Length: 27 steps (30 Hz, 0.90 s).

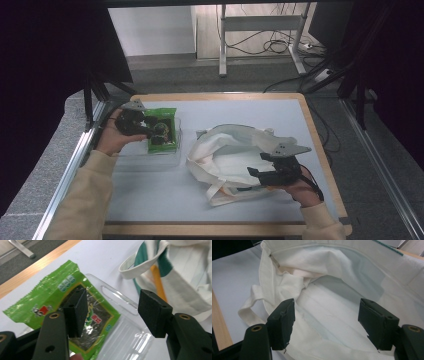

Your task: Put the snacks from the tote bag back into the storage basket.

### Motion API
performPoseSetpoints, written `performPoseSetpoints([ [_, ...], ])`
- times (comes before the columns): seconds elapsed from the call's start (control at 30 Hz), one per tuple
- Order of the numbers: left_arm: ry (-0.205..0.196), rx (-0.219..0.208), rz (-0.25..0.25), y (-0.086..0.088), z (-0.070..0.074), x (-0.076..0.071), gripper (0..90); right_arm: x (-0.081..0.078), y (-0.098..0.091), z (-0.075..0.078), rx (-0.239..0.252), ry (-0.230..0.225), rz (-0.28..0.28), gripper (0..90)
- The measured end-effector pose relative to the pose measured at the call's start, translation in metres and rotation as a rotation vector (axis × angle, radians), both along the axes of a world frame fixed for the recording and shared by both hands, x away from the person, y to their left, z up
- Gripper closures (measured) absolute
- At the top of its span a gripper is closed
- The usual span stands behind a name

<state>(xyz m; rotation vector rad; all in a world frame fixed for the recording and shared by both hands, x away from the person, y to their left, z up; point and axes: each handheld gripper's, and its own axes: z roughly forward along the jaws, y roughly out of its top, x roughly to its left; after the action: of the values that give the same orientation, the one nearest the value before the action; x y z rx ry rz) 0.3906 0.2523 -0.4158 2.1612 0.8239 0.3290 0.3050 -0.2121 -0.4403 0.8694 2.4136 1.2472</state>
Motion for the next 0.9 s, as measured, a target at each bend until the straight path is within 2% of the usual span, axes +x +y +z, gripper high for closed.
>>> performPoseSetpoints([
  [0.1,-0.002,-0.016,-0.006,-0.004,-0.003,-0.012,41.0,-0.001,0.001,0.003,0.002,-0.01,0.001,29.7],
  [0.2,-0.008,-0.005,-0.008,-0.008,-0.006,-0.025,40.4,0.001,0.004,0.004,0.005,-0.011,0.0,29.7],
  [0.27,-0.016,-0.031,-0.008,-0.01,-0.008,-0.036,40.6,0.001,0.005,0.004,0.004,-0.01,0.002,29.7],
  [0.5,-0.019,-0.075,-0.024,-0.021,-0.019,-0.068,40.0,0.002,0.003,0.003,0.004,-0.009,-0.006,29.5],
  [0.57,-0.018,-0.085,-0.038,-0.025,-0.023,-0.074,39.9,0.002,0.001,0.003,0.009,-0.011,-0.012,29.5],
  [0.77,0.008,-0.078,-0.074,-0.042,-0.036,-0.089,38.8,0.002,-0.001,0.005,0.012,-0.015,-0.024,29.2],
  [0.87,0.006,-0.056,-0.069,-0.047,-0.04,-0.093,38.2,0.002,0.0,0.004,0.013,-0.014,-0.028,29.1],
  [0.9,0.009,-0.066,-0.068,-0.048,-0.041,-0.094,37.9,0.002,0.0,0.004,0.013,-0.015,-0.027,29.0],
])
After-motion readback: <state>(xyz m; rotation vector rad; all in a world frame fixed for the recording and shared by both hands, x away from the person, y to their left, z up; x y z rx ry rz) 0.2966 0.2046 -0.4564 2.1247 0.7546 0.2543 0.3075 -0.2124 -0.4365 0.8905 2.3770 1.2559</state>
